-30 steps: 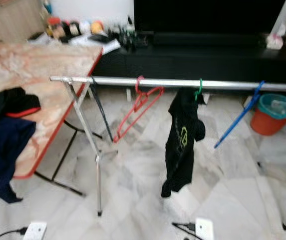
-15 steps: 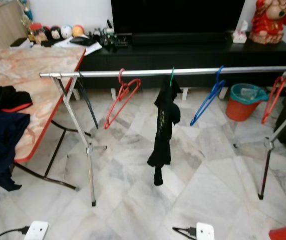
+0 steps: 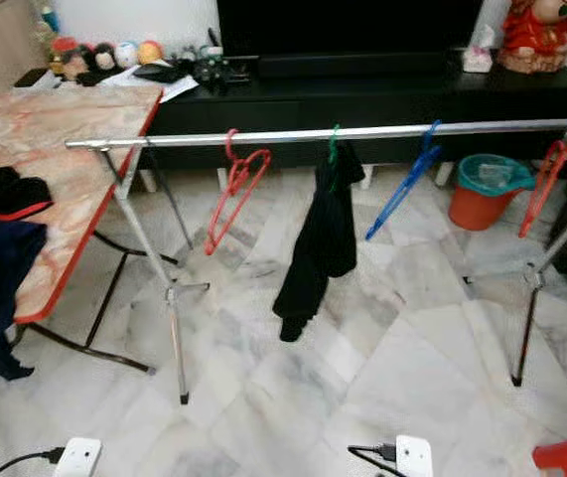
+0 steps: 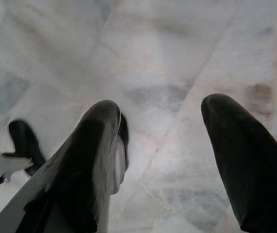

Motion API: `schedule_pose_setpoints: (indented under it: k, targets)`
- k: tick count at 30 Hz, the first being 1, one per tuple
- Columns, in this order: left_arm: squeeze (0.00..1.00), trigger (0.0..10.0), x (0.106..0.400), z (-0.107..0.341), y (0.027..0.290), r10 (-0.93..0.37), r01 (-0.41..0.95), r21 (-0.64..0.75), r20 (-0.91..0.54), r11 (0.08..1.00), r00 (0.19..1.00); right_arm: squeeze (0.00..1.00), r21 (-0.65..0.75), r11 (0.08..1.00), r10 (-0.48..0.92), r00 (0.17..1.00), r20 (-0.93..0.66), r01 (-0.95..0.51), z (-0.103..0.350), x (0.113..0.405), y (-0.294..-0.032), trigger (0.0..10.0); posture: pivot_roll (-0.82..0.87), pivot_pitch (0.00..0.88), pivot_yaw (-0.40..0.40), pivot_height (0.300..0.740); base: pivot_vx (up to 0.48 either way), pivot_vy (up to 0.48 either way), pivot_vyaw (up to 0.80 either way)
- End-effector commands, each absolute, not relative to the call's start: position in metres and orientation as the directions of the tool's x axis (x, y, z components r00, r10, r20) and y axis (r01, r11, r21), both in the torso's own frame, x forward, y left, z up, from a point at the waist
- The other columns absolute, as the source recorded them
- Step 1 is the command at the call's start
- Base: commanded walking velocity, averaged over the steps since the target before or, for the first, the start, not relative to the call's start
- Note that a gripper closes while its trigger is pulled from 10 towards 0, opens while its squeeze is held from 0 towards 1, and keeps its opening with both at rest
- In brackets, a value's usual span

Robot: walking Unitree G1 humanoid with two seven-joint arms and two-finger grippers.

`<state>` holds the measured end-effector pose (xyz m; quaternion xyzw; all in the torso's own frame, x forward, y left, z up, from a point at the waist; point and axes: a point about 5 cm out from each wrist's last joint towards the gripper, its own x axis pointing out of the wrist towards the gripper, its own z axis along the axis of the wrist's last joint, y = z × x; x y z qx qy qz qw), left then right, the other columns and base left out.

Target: Hang hanger

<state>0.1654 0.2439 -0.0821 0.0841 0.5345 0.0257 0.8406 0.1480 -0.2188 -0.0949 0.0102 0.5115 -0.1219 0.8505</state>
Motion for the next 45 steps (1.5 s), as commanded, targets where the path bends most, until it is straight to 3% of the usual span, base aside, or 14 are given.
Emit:
schedule_pose_setpoints:
  k: [1,20,31,45]
  targets:
    - [0.00,10.0,0.1612,-0.0835,0.2460,0.146,0.037,0.177,-0.899,0.984,0.413,0.00,-0.129,0.970,-0.207,0.416,-0.886,0.208,-0.0978,0.1401,-0.2195,10.0,-0.13,0.000,0.041,0.740,0.000,0.000,-0.77]
    - [0.00,10.0,0.1631,-0.0820,0.2471,0.124,0.120,0.191,-0.899,0.974,0.420,0.00,-0.139,0.974,-0.200,0.405,-0.892,0.176,-0.0984,0.1397,-0.2178,10.0,-0.13,0.000,0.040,0.740,0.000,0.000,-0.73]
    - [0.00,10.0,0.1662,-0.0808,0.2469,0.124,0.113,0.189,-0.895,0.975,0.428,0.00,-0.139,0.975,-0.200,0.408,-0.891,0.175,-0.0973,0.1428,-0.2184,10.0,-0.12,0.000,0.041,0.740,0.234,0.000,-0.70]
    - [0.00,10.0,0.1690,-0.0798,0.2462,0.119,0.128,0.191,-0.895,0.973,0.431,0.00,-0.140,0.972,-0.206,0.410,-0.888,0.187,-0.0964,0.1449,-0.2191,10.0,-0.12,0.000,0.040,0.740,0.019,0.000,-0.70]
